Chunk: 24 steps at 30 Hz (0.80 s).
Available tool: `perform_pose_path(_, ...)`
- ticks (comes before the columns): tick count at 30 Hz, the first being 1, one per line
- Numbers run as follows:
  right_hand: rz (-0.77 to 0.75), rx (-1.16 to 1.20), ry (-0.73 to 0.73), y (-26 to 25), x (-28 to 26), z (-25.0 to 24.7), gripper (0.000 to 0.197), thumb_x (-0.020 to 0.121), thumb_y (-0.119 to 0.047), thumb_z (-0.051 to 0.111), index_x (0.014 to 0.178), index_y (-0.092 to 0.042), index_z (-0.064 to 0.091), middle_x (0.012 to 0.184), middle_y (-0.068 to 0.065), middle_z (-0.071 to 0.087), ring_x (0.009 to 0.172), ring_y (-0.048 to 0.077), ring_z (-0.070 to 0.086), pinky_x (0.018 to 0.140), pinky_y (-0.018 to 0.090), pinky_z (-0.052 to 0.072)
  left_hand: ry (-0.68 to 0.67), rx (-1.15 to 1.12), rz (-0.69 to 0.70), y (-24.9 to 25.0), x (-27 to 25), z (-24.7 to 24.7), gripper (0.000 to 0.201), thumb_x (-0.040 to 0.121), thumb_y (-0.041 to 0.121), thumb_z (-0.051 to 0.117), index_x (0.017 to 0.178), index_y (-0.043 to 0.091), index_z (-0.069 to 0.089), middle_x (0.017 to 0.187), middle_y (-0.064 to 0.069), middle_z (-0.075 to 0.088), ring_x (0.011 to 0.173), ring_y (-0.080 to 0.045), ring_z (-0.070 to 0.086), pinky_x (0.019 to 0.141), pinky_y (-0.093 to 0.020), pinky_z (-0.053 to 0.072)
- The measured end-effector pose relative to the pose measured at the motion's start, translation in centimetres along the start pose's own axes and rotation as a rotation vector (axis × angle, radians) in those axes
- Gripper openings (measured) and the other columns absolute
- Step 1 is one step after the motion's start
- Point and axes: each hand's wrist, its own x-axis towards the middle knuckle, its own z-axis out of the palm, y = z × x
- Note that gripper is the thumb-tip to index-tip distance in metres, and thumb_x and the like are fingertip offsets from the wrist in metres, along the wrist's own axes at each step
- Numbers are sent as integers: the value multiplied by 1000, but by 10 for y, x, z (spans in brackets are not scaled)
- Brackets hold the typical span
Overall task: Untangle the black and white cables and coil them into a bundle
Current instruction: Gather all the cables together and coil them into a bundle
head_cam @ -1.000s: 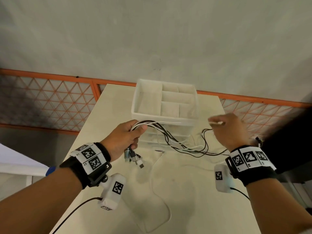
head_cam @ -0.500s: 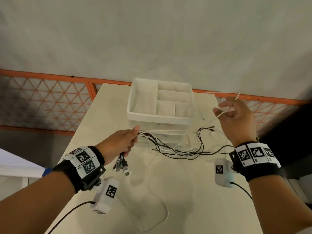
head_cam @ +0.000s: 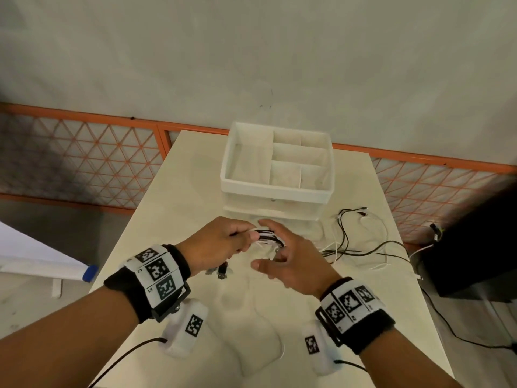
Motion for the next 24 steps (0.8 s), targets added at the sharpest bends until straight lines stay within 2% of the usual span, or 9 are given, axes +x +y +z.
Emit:
perform_pose_path(2,132,1,-17,6,10,6,29,85,-40,75,111,-35,63,67,6,74,46,16,63,47,24,49,3,30,-1,4,-4,0,40,101,34,51,64,28,64,59,-2,36,45,-21,30,43,-24,31)
perform_pose_path(4,266,-88,89,19,15,1,11,85,-37,71,87,-26,68,68,3,75,54,21,70,52,29,56,57,58,-45,3,-8,-2,43,101,38,48,65,18,59,57,2,33,40,-9,28,40,-19,30)
perform_pose_path(6,247,-288,370,34,19,-4,5,83,-31,69,85,-27,69,74,-1,75,71,24,72,65,34,59,45,180,-122,-5,-10,-5,46,102,42,42,67,15,55,57,4,35,40,-5,31,43,-16,28)
perform_pose_path(8,132,-371,553,46,21,1,17,83,-25,69,99,-31,69,86,-7,75,84,23,70,73,31,55,-25,369,-192,-18,-10,-1,41,104,40,38,86,22,70,59,4,41,50,-7,40,50,-18,29)
perform_pose_path(10,113,-283,417,57,22,12,45,85,-26,70,126,-37,57,101,-10,70,92,21,70,84,32,54,-25,499,-228,-31,-8,5,36,106,29,36,108,18,71,71,6,51,69,-14,56,55,-20,30)
perform_pose_path(12,154,-257,208,69,20,25,70,86,-31,70,145,-42,34,109,-12,65,92,20,69,90,35,54,68,546,-244,-43,-6,11,33,106,18,36,112,12,68,86,3,57,94,-25,63,59,-20,28)
perform_pose_path(15,123,-319,127,77,16,50,62,87,-34,67,138,-32,33,106,-9,70,89,19,68,86,36,55,193,420,-305,-54,-5,12,37,106,30,37,104,11,68,80,4,57,82,-23,59,58,-25,30)
perform_pose_path(20,110,-291,206,66,25,81,44,88,-33,65,122,-22,39,91,-7,66,91,23,67,83,36,53,173,344,-272,-56,1,12,28,96,46,54,76,26,53,76,6,55,74,-17,54,59,-25,35)
perform_pose_path(24,123,-207,299,60,29,93,42,90,-27,66,116,-19,34,100,-2,68,89,24,67,80,33,52,310,290,-357,-59,5,7,28,99,40,49,83,18,55,77,1,55,81,-26,54,65,-30,35)
